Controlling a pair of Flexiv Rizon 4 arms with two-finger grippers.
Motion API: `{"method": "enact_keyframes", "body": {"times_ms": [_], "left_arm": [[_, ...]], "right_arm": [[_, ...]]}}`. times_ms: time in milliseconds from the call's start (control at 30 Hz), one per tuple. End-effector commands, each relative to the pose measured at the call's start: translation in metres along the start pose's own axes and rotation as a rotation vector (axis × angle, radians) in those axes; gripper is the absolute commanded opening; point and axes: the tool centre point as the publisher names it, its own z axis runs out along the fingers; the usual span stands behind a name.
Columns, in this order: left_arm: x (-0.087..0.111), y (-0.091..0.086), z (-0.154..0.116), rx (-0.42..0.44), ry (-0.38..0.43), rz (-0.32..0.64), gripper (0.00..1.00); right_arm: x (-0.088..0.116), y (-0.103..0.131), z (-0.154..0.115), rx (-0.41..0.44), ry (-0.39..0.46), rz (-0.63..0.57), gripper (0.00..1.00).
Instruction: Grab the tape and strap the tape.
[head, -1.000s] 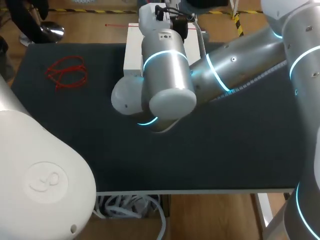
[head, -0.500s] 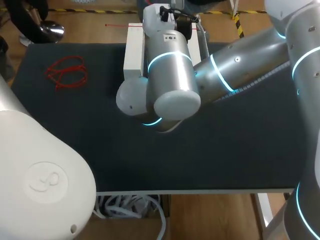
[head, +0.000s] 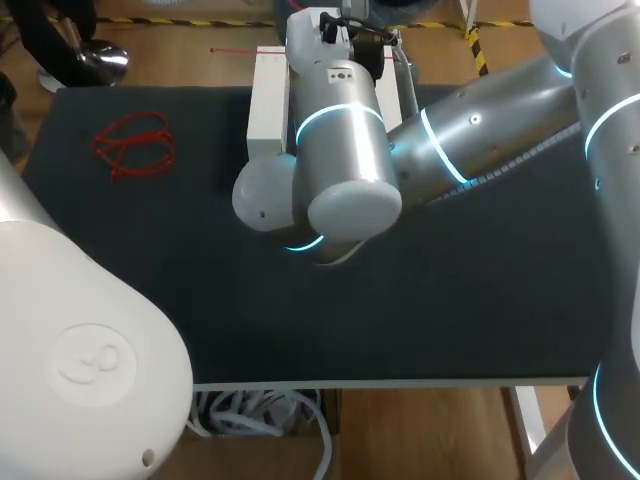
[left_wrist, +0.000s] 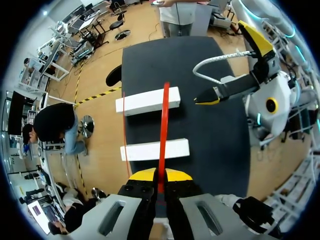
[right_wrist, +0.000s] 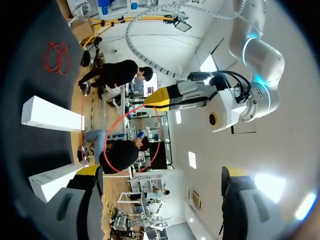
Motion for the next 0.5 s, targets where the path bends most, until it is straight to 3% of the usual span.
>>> {"method": "enact_keyframes", "body": {"times_ms": [33,367,500], "left_arm": [[0.000,0.010,0.002,-0.041,0.018,-0.011,0.00],[0.036,0.069,0.027,-0.145,0.137,-0.133,0.00],[0.046,0.089,0.036,-0.169,0.142,-0.181,0.00]], "right_arm": [[-0.002,0.000,0.000,-0.001,0.005,-0.002,1.00],[-0.002,0.000,0.000,-0.001,0.005,-0.002,1.00],[-0.002,0.000,0.000,-0.001,0.005,-0.002,1.00]]}}
